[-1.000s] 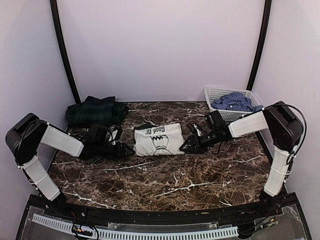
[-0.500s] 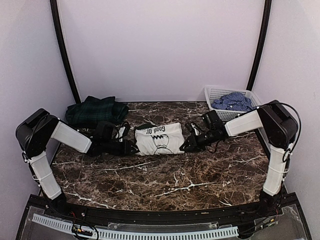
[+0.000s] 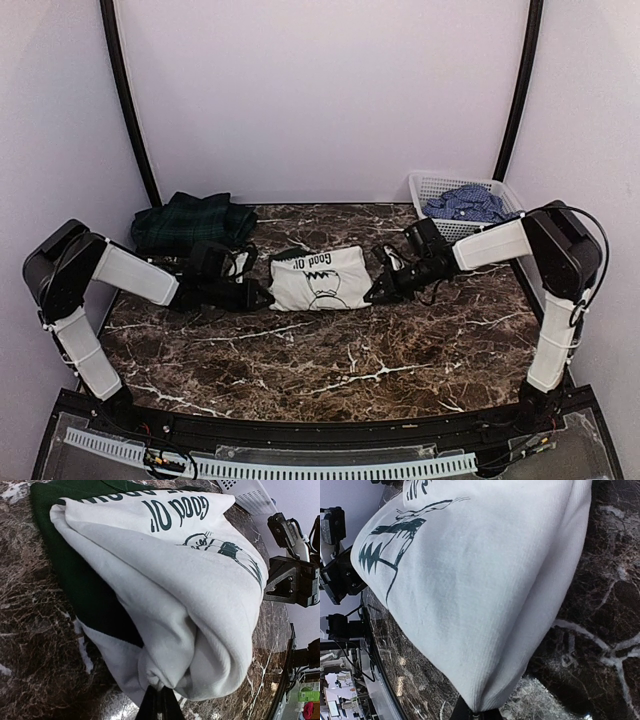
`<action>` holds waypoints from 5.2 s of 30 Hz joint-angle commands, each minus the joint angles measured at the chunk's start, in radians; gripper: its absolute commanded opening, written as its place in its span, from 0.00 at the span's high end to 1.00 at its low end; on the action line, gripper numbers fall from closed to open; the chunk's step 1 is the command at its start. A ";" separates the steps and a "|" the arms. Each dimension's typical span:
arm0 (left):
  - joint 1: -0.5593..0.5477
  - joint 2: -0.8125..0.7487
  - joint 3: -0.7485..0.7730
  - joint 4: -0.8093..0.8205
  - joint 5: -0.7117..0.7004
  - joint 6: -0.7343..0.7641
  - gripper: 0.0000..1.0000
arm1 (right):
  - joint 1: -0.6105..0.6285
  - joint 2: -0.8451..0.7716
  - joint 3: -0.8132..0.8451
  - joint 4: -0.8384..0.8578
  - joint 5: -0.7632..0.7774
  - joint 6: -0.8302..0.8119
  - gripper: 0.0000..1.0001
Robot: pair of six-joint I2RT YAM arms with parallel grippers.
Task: Fold and stack the mixed laundry pile
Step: Smooth out the square-folded T-shirt at the center of the board, then pick up the square-folded T-shirt from the center of the board.
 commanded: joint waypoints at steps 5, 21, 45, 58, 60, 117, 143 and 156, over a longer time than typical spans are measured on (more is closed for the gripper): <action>0.026 -0.098 -0.038 -0.207 -0.052 0.012 1.00 | -0.015 -0.094 -0.058 -0.112 0.042 -0.048 1.00; -0.014 -0.344 -0.106 -0.329 -0.089 -0.020 0.47 | 0.041 -0.201 -0.048 -0.253 0.029 -0.124 0.45; 0.100 0.107 0.351 -0.326 0.008 -0.084 0.50 | -0.061 0.210 0.494 -0.263 0.056 -0.184 0.38; 0.063 0.154 0.342 -0.297 0.008 -0.132 0.56 | -0.058 0.270 0.540 -0.256 0.023 -0.181 0.51; 0.063 0.165 0.351 -0.311 0.003 -0.137 0.62 | -0.059 0.268 0.540 -0.255 0.022 -0.179 0.59; 0.064 -0.173 0.279 -0.228 0.210 -0.059 0.01 | 0.018 -0.063 0.380 -0.103 -0.033 0.050 0.22; 0.035 -0.057 0.210 -0.252 -0.142 0.041 0.01 | 0.040 0.043 0.172 0.058 -0.046 0.083 0.25; -0.302 -0.080 0.259 -0.181 -0.271 0.596 0.18 | -0.029 -0.241 -0.077 0.030 0.004 0.135 0.24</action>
